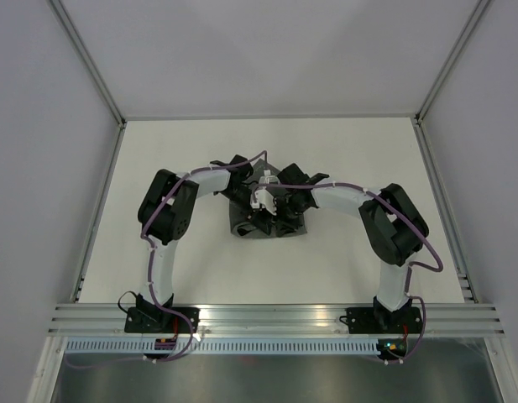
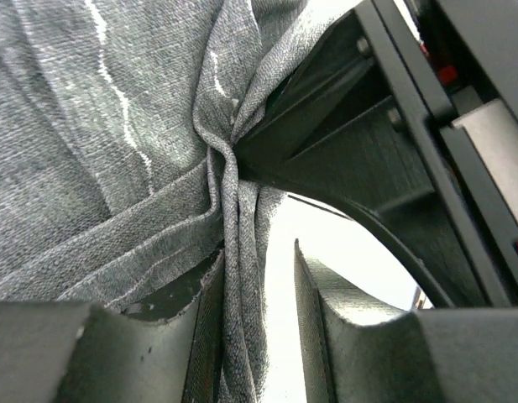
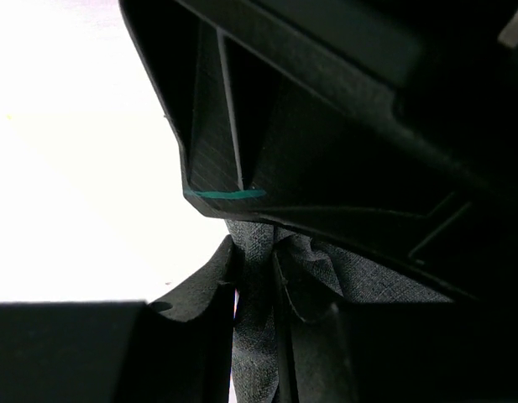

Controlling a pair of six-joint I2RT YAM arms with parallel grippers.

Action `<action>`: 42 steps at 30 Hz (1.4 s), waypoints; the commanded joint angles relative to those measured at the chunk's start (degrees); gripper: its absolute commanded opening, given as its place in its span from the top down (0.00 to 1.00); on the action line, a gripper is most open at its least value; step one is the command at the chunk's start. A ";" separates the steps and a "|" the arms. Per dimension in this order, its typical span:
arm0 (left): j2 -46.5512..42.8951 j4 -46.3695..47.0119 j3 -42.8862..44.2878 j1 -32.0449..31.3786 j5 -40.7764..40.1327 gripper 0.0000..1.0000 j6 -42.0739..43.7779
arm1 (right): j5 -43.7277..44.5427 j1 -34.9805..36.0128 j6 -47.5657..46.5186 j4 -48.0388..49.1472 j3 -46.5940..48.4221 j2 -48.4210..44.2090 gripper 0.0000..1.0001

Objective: Fold the napkin, place the utensils inside, and roll it up
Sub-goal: Roll the napkin with the utensil

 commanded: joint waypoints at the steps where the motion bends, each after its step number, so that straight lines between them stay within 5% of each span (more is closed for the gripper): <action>1: -2.47 3.61 -0.91 0.98 4.75 0.59 -4.97 | -1.40 -1.82 -2.11 -5.54 1.92 3.44 0.83; 6: -7.83 15.91 -7.58 2.91 2.74 0.58 -13.39 | -4.48 -3.40 -3.87 -10.71 6.30 6.69 0.83; 18: -26.20 42.73 -20.59 5.29 -16.95 0.54 -24.48 | -10.64 -7.53 -8.35 -25.74 18.96 18.90 0.84; 34: -30.07 50.82 -22.98 5.38 -19.07 0.52 -22.82 | -11.60 -8.94 -8.00 -37.18 30.39 30.16 0.86; 42: -45.88 66.37 -39.48 2.41 -29.49 0.48 -17.20 | -12.57 -9.38 -7.30 -43.42 36.19 35.70 0.86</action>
